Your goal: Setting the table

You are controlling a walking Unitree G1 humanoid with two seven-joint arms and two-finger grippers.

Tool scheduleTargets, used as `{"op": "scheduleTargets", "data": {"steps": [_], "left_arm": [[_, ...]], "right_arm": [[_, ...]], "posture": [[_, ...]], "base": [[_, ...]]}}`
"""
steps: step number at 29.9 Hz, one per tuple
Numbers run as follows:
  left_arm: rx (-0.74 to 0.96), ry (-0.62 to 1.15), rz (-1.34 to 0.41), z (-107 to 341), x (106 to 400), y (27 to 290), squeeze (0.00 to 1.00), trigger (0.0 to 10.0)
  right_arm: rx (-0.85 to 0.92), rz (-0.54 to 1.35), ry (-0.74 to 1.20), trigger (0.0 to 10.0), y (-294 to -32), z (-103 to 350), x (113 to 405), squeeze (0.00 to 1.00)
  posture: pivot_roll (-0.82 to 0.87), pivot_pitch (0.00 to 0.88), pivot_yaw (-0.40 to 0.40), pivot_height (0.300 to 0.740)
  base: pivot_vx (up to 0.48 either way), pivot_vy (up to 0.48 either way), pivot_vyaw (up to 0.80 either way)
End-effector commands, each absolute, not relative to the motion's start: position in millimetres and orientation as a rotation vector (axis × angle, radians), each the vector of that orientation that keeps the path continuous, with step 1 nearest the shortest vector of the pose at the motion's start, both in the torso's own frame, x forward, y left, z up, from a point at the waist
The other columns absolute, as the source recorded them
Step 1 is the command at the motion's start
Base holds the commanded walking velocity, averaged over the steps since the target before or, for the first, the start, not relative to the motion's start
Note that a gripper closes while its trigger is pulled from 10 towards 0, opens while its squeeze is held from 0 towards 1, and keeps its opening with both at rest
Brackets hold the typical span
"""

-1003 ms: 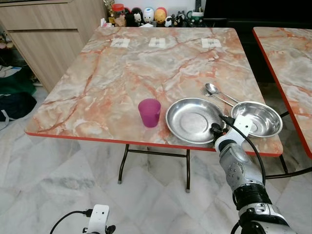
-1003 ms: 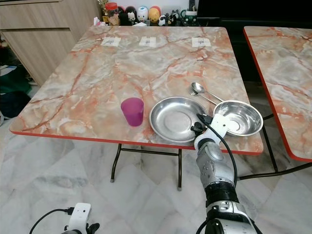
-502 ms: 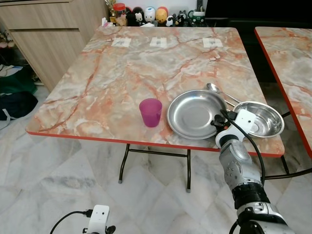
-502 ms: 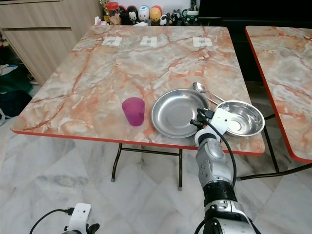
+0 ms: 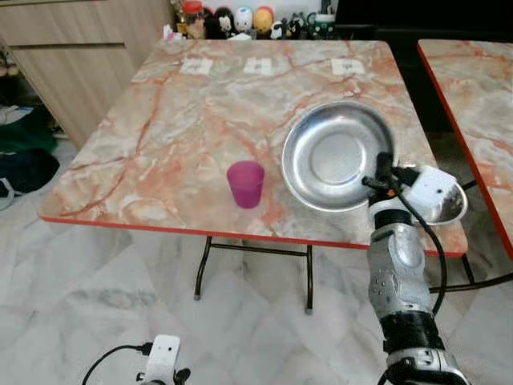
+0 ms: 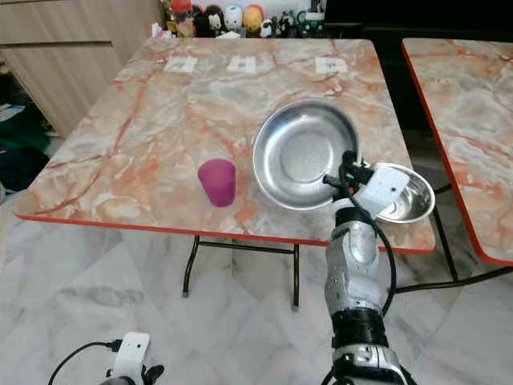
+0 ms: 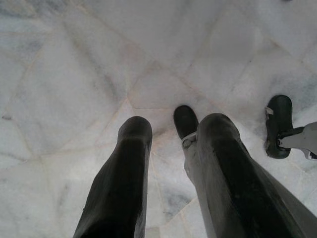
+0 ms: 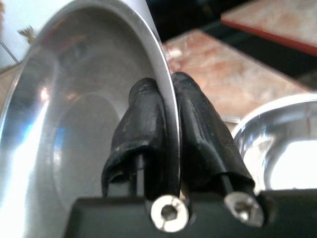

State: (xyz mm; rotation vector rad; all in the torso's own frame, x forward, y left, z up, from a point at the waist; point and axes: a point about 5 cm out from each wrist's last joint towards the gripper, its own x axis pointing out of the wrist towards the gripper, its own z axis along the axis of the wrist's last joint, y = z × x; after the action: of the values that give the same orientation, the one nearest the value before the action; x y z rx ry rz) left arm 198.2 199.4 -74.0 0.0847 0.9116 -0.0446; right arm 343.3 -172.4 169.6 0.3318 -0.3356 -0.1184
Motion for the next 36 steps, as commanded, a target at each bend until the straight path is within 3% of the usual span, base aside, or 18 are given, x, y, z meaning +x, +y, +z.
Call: {"op": "scheduleTargets", "data": {"steps": [1, 3, 4, 8, 17, 28, 36], "left_arm": [[0.097, 0.935, -0.041, -76.9, 191.8, 203.5, 0.00, 10.0], [0.098, 0.935, -0.041, -76.8, 191.8, 203.7, 0.00, 10.0], [0.099, 0.935, -0.039, -76.8, 191.7, 204.2, 0.00, 10.0], [0.118, 0.942, -0.044, -77.2, 190.3, 206.1, 0.00, 10.0], [0.140, 0.938, -0.054, -77.3, 190.4, 204.9, 0.00, 10.0], [0.145, 0.934, -0.059, -77.8, 190.4, 201.3, 0.00, 10.0], [0.148, 0.932, -0.058, -77.8, 190.6, 201.0, 0.00, 10.0]], "right_arm": [[0.308, -0.106, -0.410, 5.0, -170.6, 183.1, 338.8, 0.00], [0.302, -0.104, -0.426, 5.0, -170.3, 185.7, 334.6, 0.00], [0.298, -0.104, -0.434, 10.0, -170.1, 186.3, 329.0, 0.00], [0.262, -0.099, -0.436, 10.0, -169.8, 179.9, 308.7, 0.00], [0.276, -0.135, -0.469, 10.0, -175.1, 193.0, 308.9, 0.00], [0.301, -0.142, -0.444, 10.0, -172.3, 193.5, 307.4, 0.00], [0.282, -0.133, -0.443, 10.0, -169.4, 196.0, 308.2, 0.00]], "posture": [[-0.11, 0.131, 0.047, 0.740], [-0.11, 0.131, 0.046, 0.740], [-0.11, 0.131, 0.045, 0.740], [-0.13, 0.131, 0.050, 0.740], [-0.12, 0.126, 0.051, 0.740], [-0.13, 0.127, 0.048, 0.740], [-0.13, 0.129, 0.049, 0.740]], "base": [[0.000, 0.000, 0.00], [0.000, 0.000, 0.00], [0.000, 0.000, 0.00], [0.000, 0.000, 0.00], [0.000, 0.000, 0.00], [0.000, -0.464, -0.42], [0.000, -0.472, 0.00]]}}
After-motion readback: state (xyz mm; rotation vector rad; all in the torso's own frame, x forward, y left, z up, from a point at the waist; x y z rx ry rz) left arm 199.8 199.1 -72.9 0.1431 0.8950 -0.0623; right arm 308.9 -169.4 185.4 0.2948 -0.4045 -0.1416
